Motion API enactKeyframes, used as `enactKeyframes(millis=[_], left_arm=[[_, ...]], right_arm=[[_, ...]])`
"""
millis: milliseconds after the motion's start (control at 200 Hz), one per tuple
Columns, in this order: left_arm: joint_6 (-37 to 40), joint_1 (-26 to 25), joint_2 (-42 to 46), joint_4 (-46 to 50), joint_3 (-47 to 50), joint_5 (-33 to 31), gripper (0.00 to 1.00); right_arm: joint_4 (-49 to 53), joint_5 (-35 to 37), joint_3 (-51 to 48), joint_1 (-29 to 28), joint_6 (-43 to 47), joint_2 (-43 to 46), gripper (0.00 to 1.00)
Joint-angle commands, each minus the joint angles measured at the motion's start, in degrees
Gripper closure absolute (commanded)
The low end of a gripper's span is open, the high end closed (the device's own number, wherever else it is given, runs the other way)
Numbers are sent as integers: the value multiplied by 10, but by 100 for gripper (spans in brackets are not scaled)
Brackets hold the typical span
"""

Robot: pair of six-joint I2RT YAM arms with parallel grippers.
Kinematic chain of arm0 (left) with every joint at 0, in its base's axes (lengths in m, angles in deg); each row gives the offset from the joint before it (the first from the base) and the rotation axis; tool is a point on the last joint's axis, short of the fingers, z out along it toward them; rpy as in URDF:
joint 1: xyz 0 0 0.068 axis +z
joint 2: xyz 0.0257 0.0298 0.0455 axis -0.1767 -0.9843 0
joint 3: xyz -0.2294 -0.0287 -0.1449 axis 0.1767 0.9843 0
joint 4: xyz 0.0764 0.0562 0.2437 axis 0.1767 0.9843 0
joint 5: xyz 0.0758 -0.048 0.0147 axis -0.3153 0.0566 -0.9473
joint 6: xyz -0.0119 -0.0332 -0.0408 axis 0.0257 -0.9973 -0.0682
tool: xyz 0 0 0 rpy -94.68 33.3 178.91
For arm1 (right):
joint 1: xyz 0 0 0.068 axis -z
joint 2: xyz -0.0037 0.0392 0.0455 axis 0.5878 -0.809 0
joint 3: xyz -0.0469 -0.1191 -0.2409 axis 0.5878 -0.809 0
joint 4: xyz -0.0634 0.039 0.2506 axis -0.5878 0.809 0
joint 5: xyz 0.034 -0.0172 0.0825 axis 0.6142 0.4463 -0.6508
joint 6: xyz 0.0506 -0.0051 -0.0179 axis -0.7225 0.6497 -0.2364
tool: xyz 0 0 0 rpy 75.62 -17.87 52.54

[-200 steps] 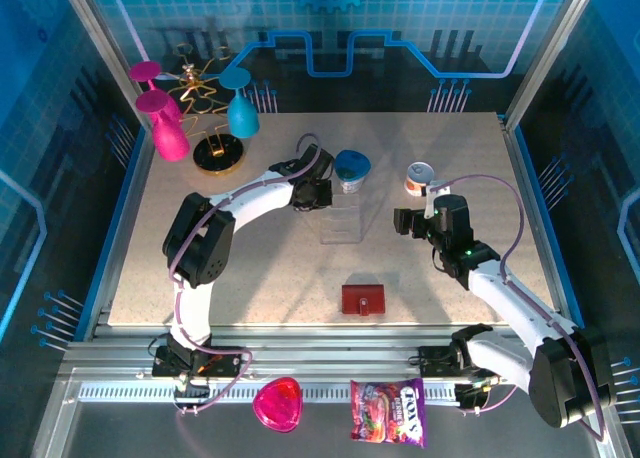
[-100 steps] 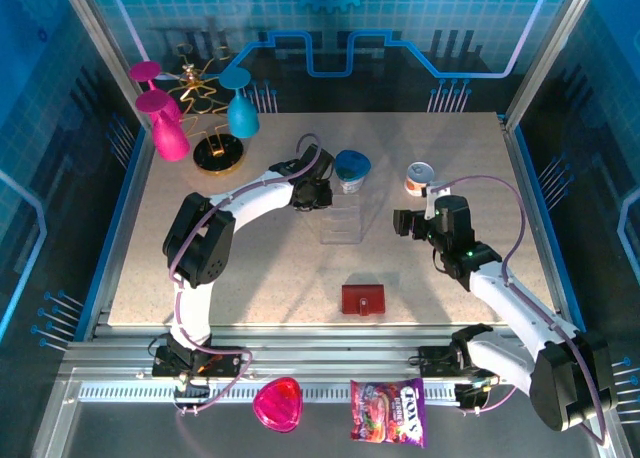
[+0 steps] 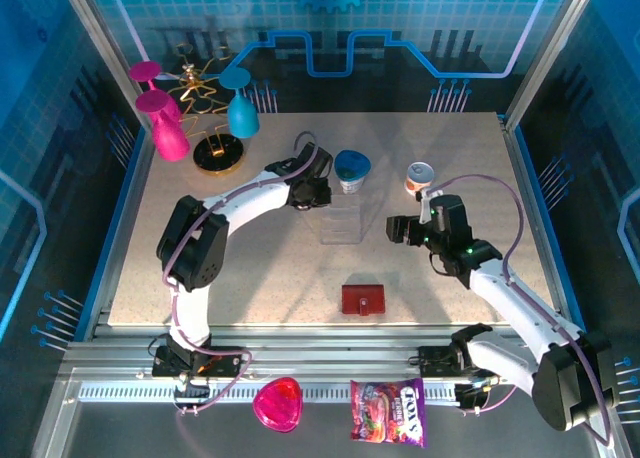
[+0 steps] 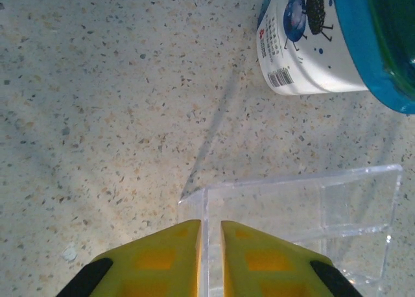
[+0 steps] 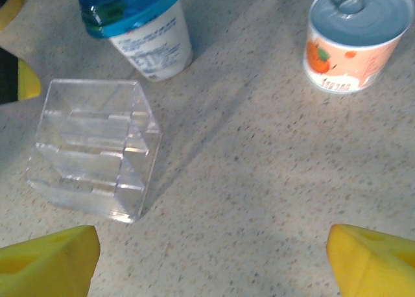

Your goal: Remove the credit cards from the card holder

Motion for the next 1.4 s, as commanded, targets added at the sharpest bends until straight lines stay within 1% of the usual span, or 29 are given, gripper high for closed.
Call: enactKeyframes(millis=[0,160,350,540,675,760,830,886,931,1126,1296,1396], left_arm=[[7,-7,47,-6,22,4,83],[12,-8,85,-15,53,18,81],[7,-9,122,-26,93,28,78],[5,-8,149,-42,131,28,68],[3,-8,158,-48,143,36,63],[0,-8,163,-49,146,44,59],[0,-9,167,-56,149,56,59],[0,-9,172,-65,156,63,54],[-2,-9,176,-69,161,64,53],[-6,-9,181,-67,173,65,49],[-8,-8,181,-66,179,67,48],[-8,-8,181,-65,179,65,48]], right_arm=[[67,-35,28,-22,-29,7,10],[126,-74,43,-61,-39,-8,14],[148,-132,33,-121,-111,-36,16],[148,-161,6,-205,-186,-44,17],[153,-174,-16,-249,-224,-41,16],[141,-195,-34,-271,-245,-39,16],[140,-207,-40,-293,-257,-40,16],[141,-207,-42,-311,-264,-42,15],[139,-211,-44,-323,-269,-46,14],[126,-231,-56,-347,-279,-84,11],[125,-212,-57,-344,-286,-111,6],[129,-200,-45,-328,-280,-122,4]])
